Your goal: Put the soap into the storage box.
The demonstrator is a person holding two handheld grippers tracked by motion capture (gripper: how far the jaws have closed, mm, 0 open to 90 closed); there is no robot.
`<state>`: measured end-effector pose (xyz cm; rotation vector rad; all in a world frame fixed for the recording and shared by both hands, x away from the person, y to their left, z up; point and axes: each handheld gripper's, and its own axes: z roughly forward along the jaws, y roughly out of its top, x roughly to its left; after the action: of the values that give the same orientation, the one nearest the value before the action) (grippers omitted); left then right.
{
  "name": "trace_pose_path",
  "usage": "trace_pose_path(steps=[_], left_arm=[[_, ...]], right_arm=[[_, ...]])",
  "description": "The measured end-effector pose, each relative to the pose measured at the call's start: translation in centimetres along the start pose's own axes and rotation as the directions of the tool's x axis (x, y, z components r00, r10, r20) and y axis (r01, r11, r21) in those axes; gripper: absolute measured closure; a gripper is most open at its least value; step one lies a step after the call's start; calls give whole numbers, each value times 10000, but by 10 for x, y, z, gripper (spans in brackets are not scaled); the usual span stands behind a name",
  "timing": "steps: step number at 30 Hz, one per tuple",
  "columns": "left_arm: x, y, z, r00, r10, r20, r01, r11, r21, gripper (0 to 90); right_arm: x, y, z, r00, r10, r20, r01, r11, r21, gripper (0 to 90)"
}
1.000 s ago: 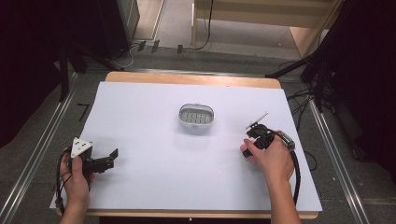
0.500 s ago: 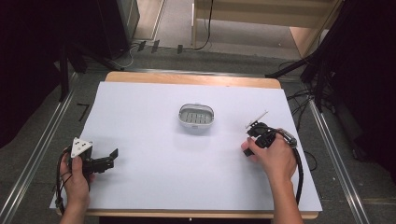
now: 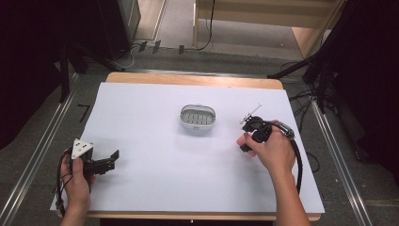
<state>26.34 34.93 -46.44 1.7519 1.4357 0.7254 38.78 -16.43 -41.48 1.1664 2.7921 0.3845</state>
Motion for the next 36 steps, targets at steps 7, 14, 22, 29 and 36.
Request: trace_pose_path(steps=[7, 14, 22, 29, 36], left_arm=[[0, 0, 0, 10000, -7, -5, 7, 10000, -6, 0], [0, 0, 0, 10000, 10, 6, -10, 10000, -5, 0], [0, 0, 0, 10000, 2, 10, -2, 10000, -7, 0], [0, 0, 0, 10000, 20, 15, -20, 10000, -10, 0], [0, 0, 0, 10000, 9, 3, -9, 10000, 1, 0]], right_arm=[[4, 18, -1, 9978, -655, -59, 655, 9979, 15, 386], [11, 34, -5, 9897, -1422, -134, 1421, 9898, -89, 386], [14, 48, -11, 9807, -1917, -386, 1902, 9809, -410, 386], [16, 59, -16, 9694, -2401, -506, 2376, 9701, -496, 386], [18, 73, -19, 9551, -2896, -628, 2853, 9559, -693, 386]])
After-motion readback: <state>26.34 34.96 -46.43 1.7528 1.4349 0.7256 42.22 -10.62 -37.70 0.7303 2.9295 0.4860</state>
